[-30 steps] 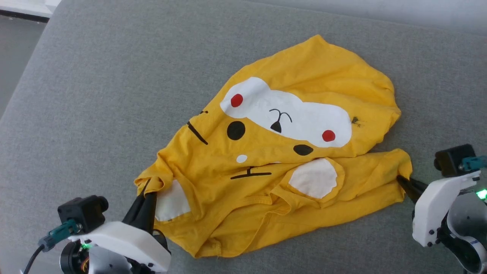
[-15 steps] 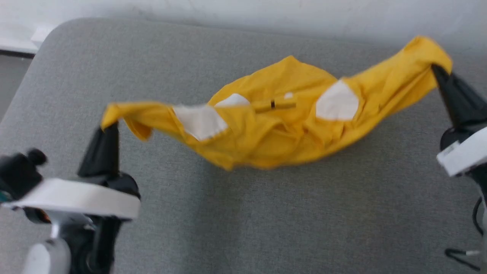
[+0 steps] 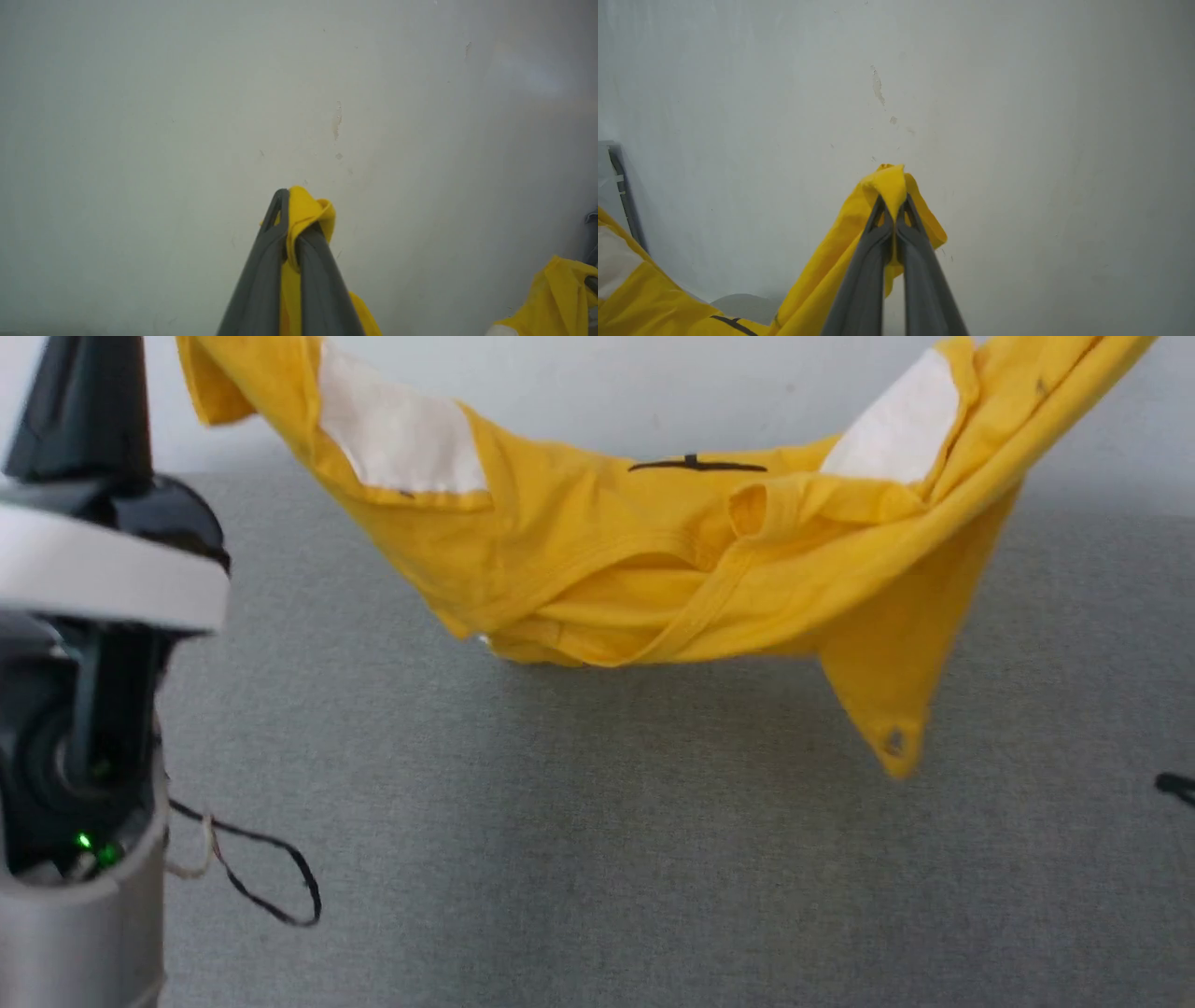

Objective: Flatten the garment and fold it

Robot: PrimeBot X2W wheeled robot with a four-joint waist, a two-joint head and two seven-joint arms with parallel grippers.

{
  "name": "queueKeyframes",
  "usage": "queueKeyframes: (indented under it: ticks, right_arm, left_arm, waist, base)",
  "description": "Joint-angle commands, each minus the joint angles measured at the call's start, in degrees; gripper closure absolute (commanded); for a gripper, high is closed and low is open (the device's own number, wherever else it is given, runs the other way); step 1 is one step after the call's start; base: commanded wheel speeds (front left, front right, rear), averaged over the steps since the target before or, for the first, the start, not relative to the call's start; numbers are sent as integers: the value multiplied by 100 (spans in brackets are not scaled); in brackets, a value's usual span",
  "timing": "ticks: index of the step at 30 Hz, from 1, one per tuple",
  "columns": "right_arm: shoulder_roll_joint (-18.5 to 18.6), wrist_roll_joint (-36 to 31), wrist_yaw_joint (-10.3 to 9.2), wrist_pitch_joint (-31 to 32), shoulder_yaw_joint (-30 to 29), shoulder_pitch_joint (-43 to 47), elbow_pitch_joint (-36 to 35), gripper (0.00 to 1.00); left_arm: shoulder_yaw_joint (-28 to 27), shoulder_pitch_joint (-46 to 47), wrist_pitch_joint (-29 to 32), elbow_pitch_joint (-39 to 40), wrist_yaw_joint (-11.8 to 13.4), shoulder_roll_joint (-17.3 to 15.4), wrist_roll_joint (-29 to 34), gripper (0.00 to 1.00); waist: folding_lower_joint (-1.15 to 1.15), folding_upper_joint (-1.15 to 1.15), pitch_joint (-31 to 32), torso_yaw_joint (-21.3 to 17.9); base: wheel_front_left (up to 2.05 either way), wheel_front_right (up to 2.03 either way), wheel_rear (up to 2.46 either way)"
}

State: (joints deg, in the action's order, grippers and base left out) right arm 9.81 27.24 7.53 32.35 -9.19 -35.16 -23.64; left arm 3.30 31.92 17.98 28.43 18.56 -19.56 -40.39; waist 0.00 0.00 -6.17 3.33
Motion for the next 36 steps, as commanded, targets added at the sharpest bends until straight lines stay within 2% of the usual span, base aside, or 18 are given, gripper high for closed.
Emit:
queueKeyframes:
  ticks: [1, 6, 10, 15, 19, 22, 24, 27, 32, 36]
  right_arm:
    - [46, 16, -4, 42, -33, -203, -67, 100]
    - [129, 92, -4, 331, -55, -809, -114, 100]
    - [59, 194, -4, 676, -55, -1212, 70, 100]
    - [6, 93, -4, 952, 29, -1738, 717, 100]
    - [-3, -171, -4, 824, 268, -2312, 1471, 100]
    - [-80, -409, -4, 598, 433, -2893, 2063, 100]
    - [-110, -599, -4, 386, 525, -3350, 2484, 100]
    - [-123, -960, -4, -16, 570, -4033, 3127, 100]
    - [0, -1527, -4, -731, 435, -4958, 4130, 100]
    - [126, -1723, -4, -1110, 410, -5388, 4509, 100]
  left_arm:
    - [5, 276, 109, -52, 41, -79, 29, 100]
    - [104, 1131, 550, -356, 92, -264, 52, 100]
    - [343, 1622, 984, -728, 127, -333, 51, 100]
    - [532, 2172, 1425, -1411, 384, -271, 99, 100]
    - [727, 2742, 1514, -2072, 494, -259, 353, 100]
    - [837, 3359, 1339, -2584, 518, -243, 644, 100]
    - [938, 3852, 1134, -2895, 435, -260, 869, 100]
    - [920, 4693, 671, -3455, 412, -157, 1097, 100]
    - [802, 5734, -272, -4185, 185, 185, 1101, 100]
    - [651, 6214, -874, -4631, -16, 318, 1005, 100]
  waist:
    - [0, 0, 87, -119]
    - [0, 0, 116, -239]
    - [0, 0, 99, -320]
    - [0, 0, -153, -451]
    - [0, 0, -601, -565]
    - [0, 0, -1053, -643]
    - [0, 0, -1355, -685]
    - [0, 0, -1808, -745]
    - [0, 0, -2422, -738]
    - [0, 0, -2941, -713]
  base:
    - [0, 0, 0]
    - [0, 0, 0]
    - [0, 0, 0]
    - [0, 0, 0]
    - [0, 0, 0]
    - [0, 0, 0]
    - [0, 0, 0]
    - [0, 0, 0]
    - [0, 0, 0]
    - [0, 0, 0]
